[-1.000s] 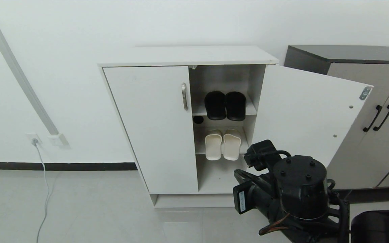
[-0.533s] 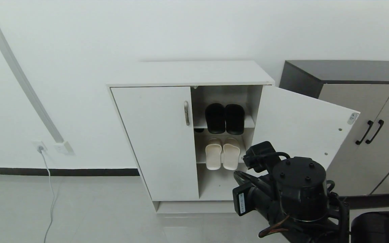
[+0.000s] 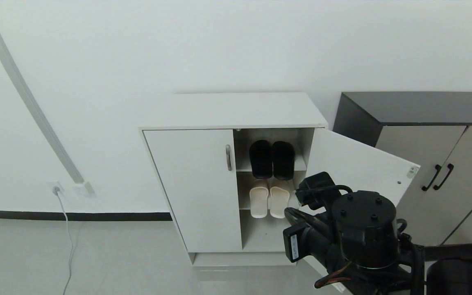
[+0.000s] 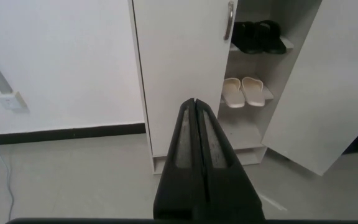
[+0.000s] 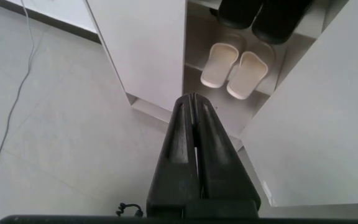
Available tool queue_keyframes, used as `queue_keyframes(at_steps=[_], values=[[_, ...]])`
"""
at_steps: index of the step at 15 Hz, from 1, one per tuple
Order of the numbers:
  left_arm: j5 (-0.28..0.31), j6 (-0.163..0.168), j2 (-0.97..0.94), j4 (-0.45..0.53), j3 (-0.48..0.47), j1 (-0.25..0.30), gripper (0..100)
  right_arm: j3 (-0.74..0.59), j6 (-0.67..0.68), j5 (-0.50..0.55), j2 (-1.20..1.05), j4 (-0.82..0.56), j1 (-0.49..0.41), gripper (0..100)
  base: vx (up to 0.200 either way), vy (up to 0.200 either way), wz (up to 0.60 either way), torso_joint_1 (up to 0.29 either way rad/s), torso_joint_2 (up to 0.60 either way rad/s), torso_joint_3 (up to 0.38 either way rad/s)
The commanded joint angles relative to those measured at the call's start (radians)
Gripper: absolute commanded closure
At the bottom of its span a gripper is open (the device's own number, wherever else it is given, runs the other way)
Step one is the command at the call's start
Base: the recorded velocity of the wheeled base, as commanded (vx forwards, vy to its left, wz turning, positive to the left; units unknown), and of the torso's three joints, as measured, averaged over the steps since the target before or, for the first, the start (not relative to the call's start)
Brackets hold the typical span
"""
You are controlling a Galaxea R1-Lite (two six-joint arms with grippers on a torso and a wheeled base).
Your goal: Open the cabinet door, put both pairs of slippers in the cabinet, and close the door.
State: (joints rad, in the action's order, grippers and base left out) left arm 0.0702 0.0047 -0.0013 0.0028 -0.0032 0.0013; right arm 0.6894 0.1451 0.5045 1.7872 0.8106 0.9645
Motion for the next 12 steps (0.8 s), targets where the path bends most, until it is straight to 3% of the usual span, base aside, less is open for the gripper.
queue_keyframes(at_steps=[1,12], values=[[0.000,0.000,0.001,0.000,0.000,0.000,100,-0.001,-0.001,0.000,0.000,0.001,0.000,100,0.000,0.000,0.00,0.207,-0.52,-0.305],[0.000,0.000,0.001,0.000,0.000,0.000,100,-0.001,-0.001,0.000,0.000,0.001,-0.007,100,0.000,0.000,0.00,0.240,-0.56,-0.316]])
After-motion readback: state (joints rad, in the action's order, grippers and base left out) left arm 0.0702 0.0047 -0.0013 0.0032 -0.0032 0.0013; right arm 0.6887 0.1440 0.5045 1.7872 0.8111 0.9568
